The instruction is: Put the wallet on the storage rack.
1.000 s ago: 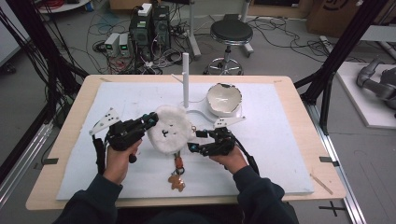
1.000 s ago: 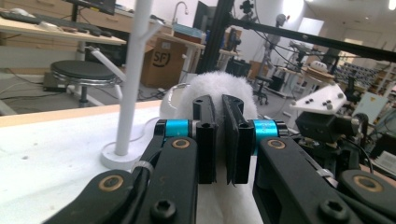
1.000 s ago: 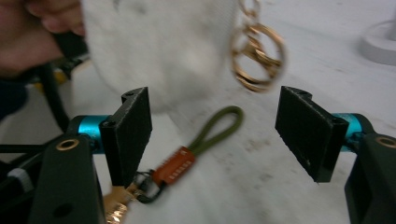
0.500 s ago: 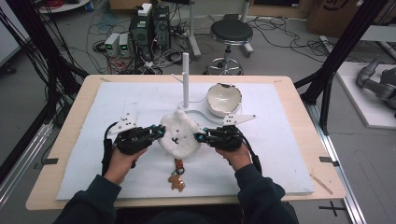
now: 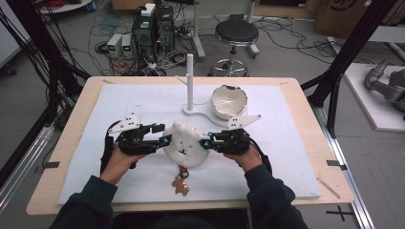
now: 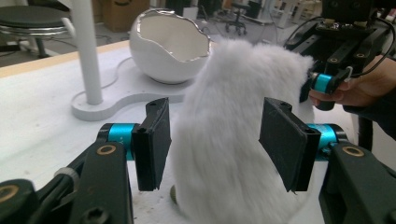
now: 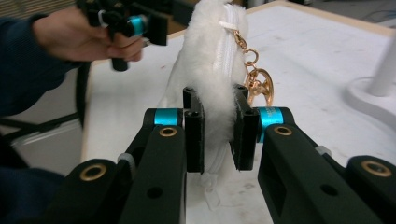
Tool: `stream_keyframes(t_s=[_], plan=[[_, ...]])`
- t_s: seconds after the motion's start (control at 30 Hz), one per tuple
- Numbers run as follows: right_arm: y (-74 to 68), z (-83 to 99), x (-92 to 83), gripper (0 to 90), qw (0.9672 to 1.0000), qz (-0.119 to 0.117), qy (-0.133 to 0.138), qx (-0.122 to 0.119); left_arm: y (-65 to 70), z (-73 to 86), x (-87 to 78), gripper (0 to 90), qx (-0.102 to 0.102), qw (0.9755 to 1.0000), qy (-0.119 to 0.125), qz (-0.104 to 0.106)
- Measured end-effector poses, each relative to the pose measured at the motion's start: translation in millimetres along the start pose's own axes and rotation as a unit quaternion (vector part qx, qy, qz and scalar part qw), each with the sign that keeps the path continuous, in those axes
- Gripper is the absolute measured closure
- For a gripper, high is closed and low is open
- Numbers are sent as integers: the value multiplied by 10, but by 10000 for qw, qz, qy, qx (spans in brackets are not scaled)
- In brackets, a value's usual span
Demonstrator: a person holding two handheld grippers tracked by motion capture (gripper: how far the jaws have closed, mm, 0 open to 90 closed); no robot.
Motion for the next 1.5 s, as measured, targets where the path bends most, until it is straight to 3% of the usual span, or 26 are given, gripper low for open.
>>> stream_keyframes(t_s=[0.07,0.1,0.13,0.17,0.23,0.27,0.33,0.37,0.4,0.43,0.57,0.63,0.7,0.8,0.83,0.9,1.0,1.07,1.13,1.17,1.27,1.3,1.37,1.4,1.43,1.5], plan=[[-46,-4,37,788,9998,-164,-21,-55,17,34,38,482,-4,9998,-155,109],[-58,-13,44,787,9998,-186,8,-69,34,54,50,608,2,9994,-269,210],[-61,-21,43,785,9998,-158,26,-76,55,87,62,690,58,9987,-475,177],[-61,-21,43,785,9998,-158,26,-76,55,87,62,742,58,9987,-475,177],[-6,-29,-3,723,9997,145,167,83,57,67,47,768,-2,9993,-283,223],[-6,-29,-3,723,9997,145,167,83,61,46,39,768,-12,9997,-178,184],[44,-30,-31,592,9979,419,407,282,53,7,10,777,-11,10000,41,67],[89,-15,-53,486,9958,681,449,414,39,-16,-17,778,-39,9998,200,-9],[100,-4,-56,475,9954,702,459,464,14,-43,-60,779,-161,9986,496,-91],[108,15,-57,464,9950,704,459,535,14,-43,-60,779,-161,9986,496,-91],[110,50,-8,450,9954,582,387,658,-22,-83,-129,778,-192,9951,919,-297],[73,83,72,465,9957,197,273,866,-23,-88,-140,778,-198,9938,1042,-345],[66,100,102,467,9952,89,217,948,-14,-89,-140,778,-216,9930,1123,-307],[56,137,160,551,9944,-28,155,1048,9,-80,-120,777,-195,9931,1123,-265],[52,124,145,645,9950,-42,187,977,18,-68,-108,774,-162,9940,1050,-261],[52,112,120,690,9952,7,209,953,11,-32,-86,772,-146,9958,859,-294],[87,57,7,742,9945,259,512,879,-2,70,-22,762,-194,9990,296,-269],[108,17,-66,755,9932,436,731,797,19,118,26,760,-130,9996,53,-242],[108,3,-106,768,9936,682,702,569,40,150,66,753,-59,9996,-128,-243],[108,3,-106,768,9936,682,702,569,37,160,72,753,-44,9995,-192,-242],[78,-31,-122,777,9937,1010,485,-12,-2,176,64,632,20,9984,-345,-436],[78,-31,-122,777,9937,1010,485,-12,-24,174,49,632,58,9979,-342,-544],[60,-74,-155,780,9925,1132,325,-335,-88,160,-3,526,-4,9966,-310,-760],[58,-114,-213,780,9891,1309,204,-645,-126,151,-38,467,4,9959,-285,-860],[58,-114,-213,780,9891,1309,204,-645,-161,141,-71,467,-18,9952,-224,-957],[72,-152,-279,780,9859,1445,146,-830,-233,124,-142,401,-28,9937,-115,-1111]])
Point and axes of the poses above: each handheld gripper's, and its own axes: x roughly forward along the jaws, z roughly out of its underside, y roughly to its right, the point moved 3 cm from there along x, roughly forward along the jaws, and after that the axes turned 9 degrees about y, right-handed, at the moved point
